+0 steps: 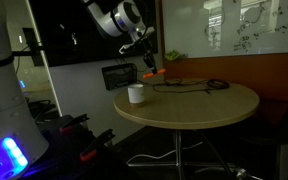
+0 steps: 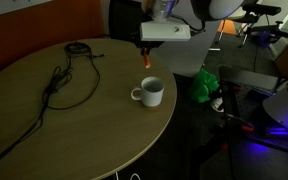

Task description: Put the marker in the white cup

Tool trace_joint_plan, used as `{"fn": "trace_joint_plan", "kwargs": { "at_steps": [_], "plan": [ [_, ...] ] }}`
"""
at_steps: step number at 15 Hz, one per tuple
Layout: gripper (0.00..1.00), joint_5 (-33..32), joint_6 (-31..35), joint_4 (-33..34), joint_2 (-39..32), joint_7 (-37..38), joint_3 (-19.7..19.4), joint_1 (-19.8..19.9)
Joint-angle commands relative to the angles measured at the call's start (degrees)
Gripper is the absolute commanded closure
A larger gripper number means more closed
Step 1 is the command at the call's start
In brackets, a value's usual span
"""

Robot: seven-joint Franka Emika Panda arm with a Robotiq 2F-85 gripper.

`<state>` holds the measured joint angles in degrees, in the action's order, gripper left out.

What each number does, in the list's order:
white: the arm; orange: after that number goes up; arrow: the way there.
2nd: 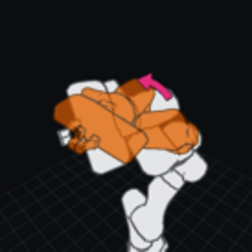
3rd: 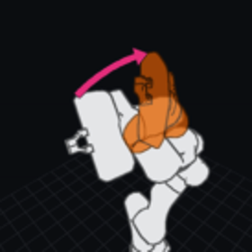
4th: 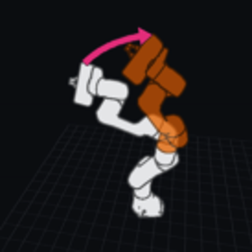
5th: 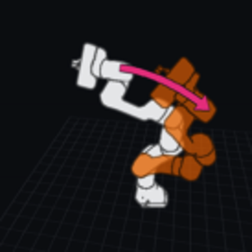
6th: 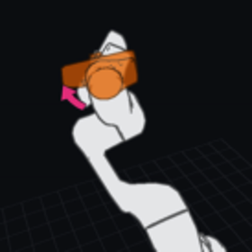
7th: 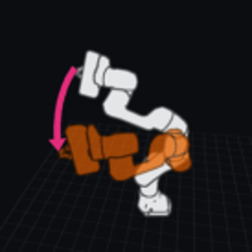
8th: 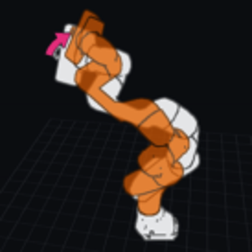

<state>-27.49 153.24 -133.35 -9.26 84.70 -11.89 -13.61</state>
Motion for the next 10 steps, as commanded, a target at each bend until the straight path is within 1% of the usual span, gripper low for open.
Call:
{"fn": "trace_joint_plan", "kwargs": {
  "at_steps": [1, 3, 6, 8, 9, 10],
  "plan": [
    [0.95, -0.18, 1.42, -4.04, 3.72, -3.01, 4.23, 2.58],
    [0.95, -1.14, 1.15, -4.89, 4.23, -3.19, 5.87, 2.92],
    [0.95, -5.23, 1.67, -5.76, 3.98, -1.44, 7.10, 3.07],
    [0.95, -9.22, 3.70, -6.43, 3.44, 0.62, 7.36, 2.94],
    [0.95, -11.25, 4.67, -6.90, 3.38, 1.25, 6.01, 1.27],
    [0.95, -12.86, 5.25, -7.23, 3.36, 1.70, 6.05, 1.13]
  ]
}}
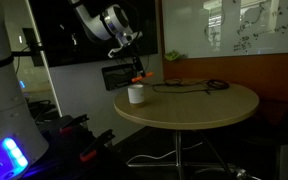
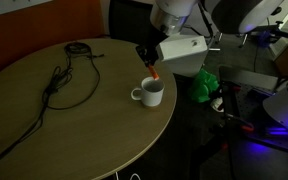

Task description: Put the marker in the white cup

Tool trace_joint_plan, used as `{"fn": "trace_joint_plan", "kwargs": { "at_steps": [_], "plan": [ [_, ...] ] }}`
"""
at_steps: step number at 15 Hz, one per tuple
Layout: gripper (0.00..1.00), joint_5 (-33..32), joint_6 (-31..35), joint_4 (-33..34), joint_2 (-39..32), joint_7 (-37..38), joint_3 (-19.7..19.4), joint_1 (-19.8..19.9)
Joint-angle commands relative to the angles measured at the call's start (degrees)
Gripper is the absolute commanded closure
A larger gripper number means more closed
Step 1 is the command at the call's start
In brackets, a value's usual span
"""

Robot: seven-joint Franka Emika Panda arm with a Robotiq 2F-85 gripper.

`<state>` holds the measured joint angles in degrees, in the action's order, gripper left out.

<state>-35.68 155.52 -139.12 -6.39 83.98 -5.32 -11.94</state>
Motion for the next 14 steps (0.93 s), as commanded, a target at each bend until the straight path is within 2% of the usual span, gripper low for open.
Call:
{"fn": "trace_joint_plan", "kwargs": {
  "at_steps": [1, 4, 7, 12, 13, 14],
  "plan": [
    [0.95, -6.43, 3.62, -1.86, 0.54, 3.47, -0.51, -0.77],
    [0.95, -13.18, 4.61, -2.13, 0.01, 8.44, -0.95, -1.41],
    [0.95, -23.34, 4.56, -2.03, -0.19, 16.33, -1.42, -1.78],
    [0.95, -34.28, 6.31, -2.35, -1.03, 26.58, -1.23, -1.77],
    [0.71, -36.27, 6.98, -2.26, -1.31, 28.77, -1.20, -1.70],
    [0.55, -37.93, 7.51, -2.17, -1.52, 30.87, -1.08, -1.62]
  ]
}}
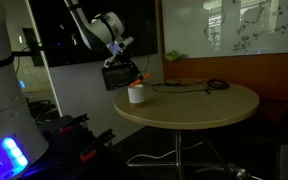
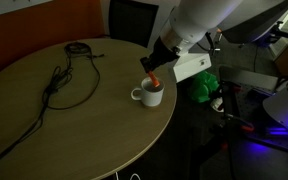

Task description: Put the marker in the white cup

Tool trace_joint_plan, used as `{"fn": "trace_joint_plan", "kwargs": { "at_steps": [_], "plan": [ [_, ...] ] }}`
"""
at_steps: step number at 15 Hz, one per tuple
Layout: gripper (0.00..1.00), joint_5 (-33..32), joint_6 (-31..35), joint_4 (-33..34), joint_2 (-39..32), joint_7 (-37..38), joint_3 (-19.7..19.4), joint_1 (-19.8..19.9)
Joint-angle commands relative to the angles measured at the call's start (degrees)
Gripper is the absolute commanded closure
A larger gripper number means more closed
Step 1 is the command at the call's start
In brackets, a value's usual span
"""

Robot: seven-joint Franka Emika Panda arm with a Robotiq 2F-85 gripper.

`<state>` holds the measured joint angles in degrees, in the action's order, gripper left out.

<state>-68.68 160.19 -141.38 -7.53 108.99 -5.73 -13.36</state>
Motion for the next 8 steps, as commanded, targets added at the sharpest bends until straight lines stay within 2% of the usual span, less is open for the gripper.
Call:
{"fn": "trace_joint_plan", "kwargs": {
  "at_steps": [1, 3, 5, 7, 8],
  "plan": [
    [0.48, -6.06, 3.54, 0.10, -0.52, 7.60, -0.58, -0.11],
    [0.34, -5.43, 4.20, -0.37, -0.65, 7.57, -0.25, 0.24],
    [0.19, -0.29, 4.21, -1.25, -0.70, 3.88, 0.16, 0.85],
    [0.04, 10.83, 3.11, -2.44, -0.83, -2.61, 1.04, 1.87],
    [0.00, 19.32, 3.12, -3.40, -0.83, -8.92, 1.97, 3.00]
  ]
}}
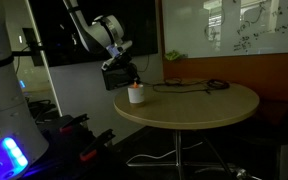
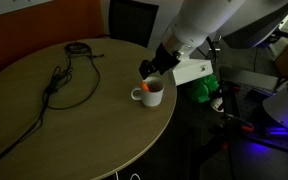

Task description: Put the marker in the white cup

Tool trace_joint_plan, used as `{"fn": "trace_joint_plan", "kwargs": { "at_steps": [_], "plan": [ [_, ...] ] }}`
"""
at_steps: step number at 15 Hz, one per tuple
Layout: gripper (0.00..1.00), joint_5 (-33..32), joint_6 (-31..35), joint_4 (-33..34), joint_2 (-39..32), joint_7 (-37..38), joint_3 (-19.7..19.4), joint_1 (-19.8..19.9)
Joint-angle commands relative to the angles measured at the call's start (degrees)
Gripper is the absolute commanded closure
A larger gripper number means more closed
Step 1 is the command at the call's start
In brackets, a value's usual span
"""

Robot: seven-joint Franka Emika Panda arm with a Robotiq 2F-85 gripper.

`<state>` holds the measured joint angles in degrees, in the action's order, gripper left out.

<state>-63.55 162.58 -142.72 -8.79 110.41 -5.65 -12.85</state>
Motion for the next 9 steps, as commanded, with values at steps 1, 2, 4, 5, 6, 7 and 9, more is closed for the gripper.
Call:
{"fn": "trace_joint_plan", "kwargs": {
  "at_steps": [1, 2, 4, 5, 6, 7, 9],
  "plan": [
    [0.00, 20.33, 0.83, -2.68, 0.17, -14.66, 4.85, 5.69],
    [0.00, 27.28, 0.92, -3.34, 0.09, -19.18, 5.66, 6.68],
    [0.00, 40.99, -0.19, -4.05, 0.19, -28.99, 14.19, 14.80],
    [0.00, 47.60, -1.54, -3.43, 0.23, -33.47, 18.76, 18.71],
    [0.00, 54.43, -3.67, -1.93, -0.03, -38.34, 23.97, 23.06],
    [0.00, 61.05, -5.90, -0.10, 0.25, -43.21, 27.19, 25.53],
    [0.00, 73.46, -12.79, 4.03, 3.25, -51.30, 21.76, 19.25]
  ]
}}
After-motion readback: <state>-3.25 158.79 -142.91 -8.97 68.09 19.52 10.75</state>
